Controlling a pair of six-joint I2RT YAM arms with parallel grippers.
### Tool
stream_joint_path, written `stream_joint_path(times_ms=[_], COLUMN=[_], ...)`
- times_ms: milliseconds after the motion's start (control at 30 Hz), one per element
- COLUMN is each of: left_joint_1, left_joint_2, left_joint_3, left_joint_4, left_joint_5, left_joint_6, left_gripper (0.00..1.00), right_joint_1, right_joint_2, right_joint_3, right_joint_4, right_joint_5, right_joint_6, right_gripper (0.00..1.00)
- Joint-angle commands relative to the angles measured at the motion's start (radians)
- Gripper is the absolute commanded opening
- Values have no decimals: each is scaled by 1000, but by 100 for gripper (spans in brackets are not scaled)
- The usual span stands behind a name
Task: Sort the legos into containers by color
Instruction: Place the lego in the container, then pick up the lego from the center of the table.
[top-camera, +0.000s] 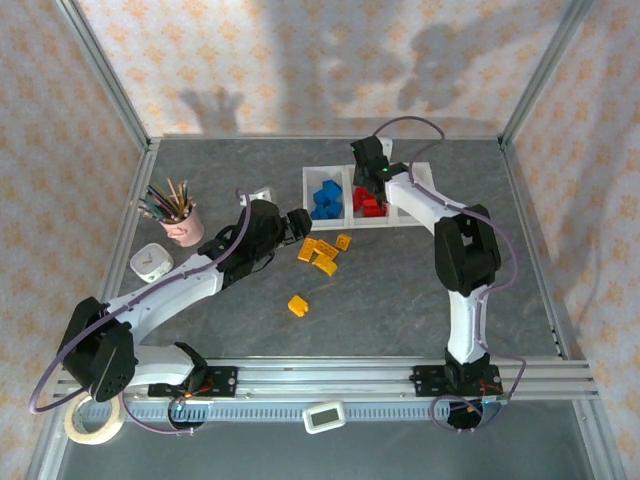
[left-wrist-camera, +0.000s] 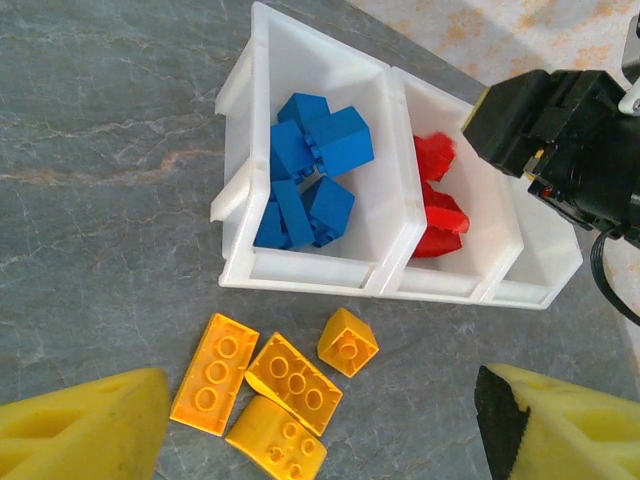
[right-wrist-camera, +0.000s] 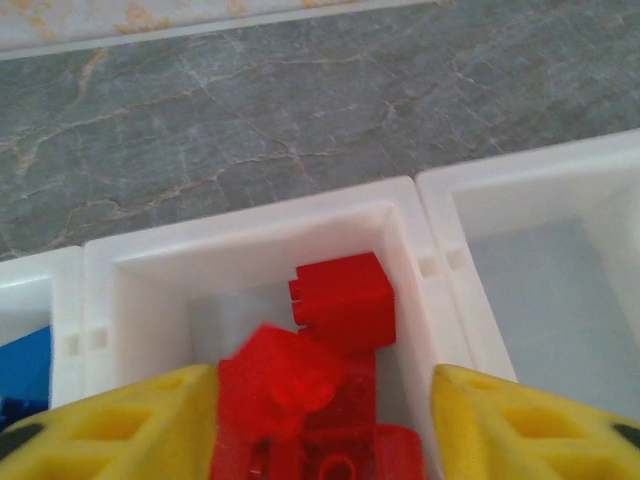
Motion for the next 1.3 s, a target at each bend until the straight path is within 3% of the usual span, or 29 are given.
stream_joint_path(times_ms=[0, 133, 333, 467, 667, 867, 1267], left_joint_1=[10, 12, 14, 17, 21, 21, 29], left_joint_2=[-19, -64, -170, -236, -289, -288, -279], left_joint_3=[28, -5, -93, -143, -193, -191, -193], left_joint_4=[15, -10, -67, -99, -92, -92, -86], left_joint_5=[17, 35, 32, 6, -16, -19, -10], left_joint_6=[32, 47, 47, 37, 4, 8, 13], left_gripper=[82, 85, 90, 92, 93, 93, 94], right_joint_1=[13, 71, 217, 289, 292, 292, 268], right_joint_2=[-76, -205, -348, -357, -293, -183, -72], right_joint_3=[16, -149, -401, -489, -514, -430, -399], right_joint_4=[-36, -18, -32, -20, 84, 94, 110], right_joint_5=[-49, -146, -122, -61, -51, -9, 37], right_joint_6=[-13, 16, 140, 263, 393, 434, 455], right_gripper=[62, 63, 70, 73, 72, 71, 54])
